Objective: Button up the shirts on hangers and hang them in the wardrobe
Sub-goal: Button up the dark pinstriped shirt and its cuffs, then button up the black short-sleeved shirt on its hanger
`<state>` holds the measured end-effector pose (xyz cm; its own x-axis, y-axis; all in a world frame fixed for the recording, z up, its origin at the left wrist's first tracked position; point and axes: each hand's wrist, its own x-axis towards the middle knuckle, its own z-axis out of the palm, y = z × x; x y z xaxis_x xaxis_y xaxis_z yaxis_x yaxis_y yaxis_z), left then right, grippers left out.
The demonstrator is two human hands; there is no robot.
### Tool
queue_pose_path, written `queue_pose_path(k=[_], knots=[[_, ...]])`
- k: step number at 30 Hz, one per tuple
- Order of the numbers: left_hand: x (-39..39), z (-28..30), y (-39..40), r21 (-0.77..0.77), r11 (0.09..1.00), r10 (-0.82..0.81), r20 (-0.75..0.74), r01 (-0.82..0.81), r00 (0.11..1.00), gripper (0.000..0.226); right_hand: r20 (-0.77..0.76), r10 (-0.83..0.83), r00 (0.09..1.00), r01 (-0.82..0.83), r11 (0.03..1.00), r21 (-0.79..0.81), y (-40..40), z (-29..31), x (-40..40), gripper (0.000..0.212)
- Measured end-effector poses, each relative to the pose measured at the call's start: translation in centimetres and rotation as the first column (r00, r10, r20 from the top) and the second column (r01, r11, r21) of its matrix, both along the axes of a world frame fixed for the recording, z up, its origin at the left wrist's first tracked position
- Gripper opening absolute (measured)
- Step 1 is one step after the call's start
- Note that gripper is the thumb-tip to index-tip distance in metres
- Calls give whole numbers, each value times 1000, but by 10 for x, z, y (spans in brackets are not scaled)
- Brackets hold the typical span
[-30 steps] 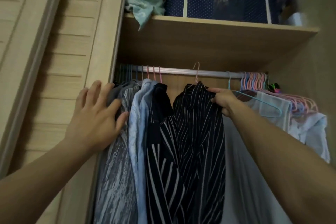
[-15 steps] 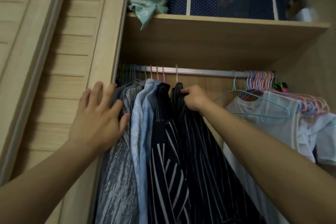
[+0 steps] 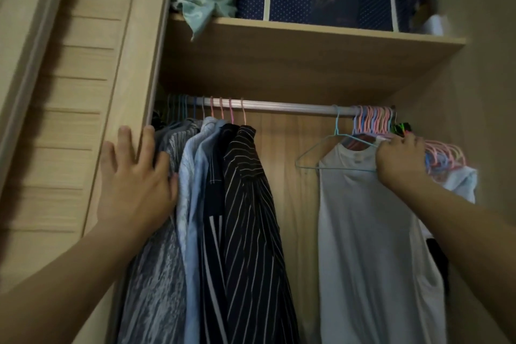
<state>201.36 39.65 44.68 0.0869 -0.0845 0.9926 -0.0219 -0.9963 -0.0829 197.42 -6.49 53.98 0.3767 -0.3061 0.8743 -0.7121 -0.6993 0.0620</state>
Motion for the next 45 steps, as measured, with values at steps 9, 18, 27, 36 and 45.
queue_pose_path(k=[9, 18, 27, 36, 45], knots=[[2, -1, 1, -7, 1000, -23, 29, 23, 999, 50, 73, 355, 932, -355, 935, -12, 29, 6, 28, 31], [1, -2, 2, -26, 1000, -15, 3, 15, 1000, 50, 868, 495, 29, -913, -341, 226, 98, 44, 38, 33], [-47, 14, 0, -85, 996, -22, -489, -22, 872, 54, 862, 507, 9, -897, -377, 231, 100, -12, -32, 47], [-238, -88, -102, -405, 914, -229, -578, -31, 783, 42, 803, 529, -275, -748, -642, 167, 62, -113, -184, 64], [-480, -247, -141, -572, 786, -325, -705, -234, 631, 27, 852, 364, -376, -239, -927, 290, 129, -272, -352, 59]])
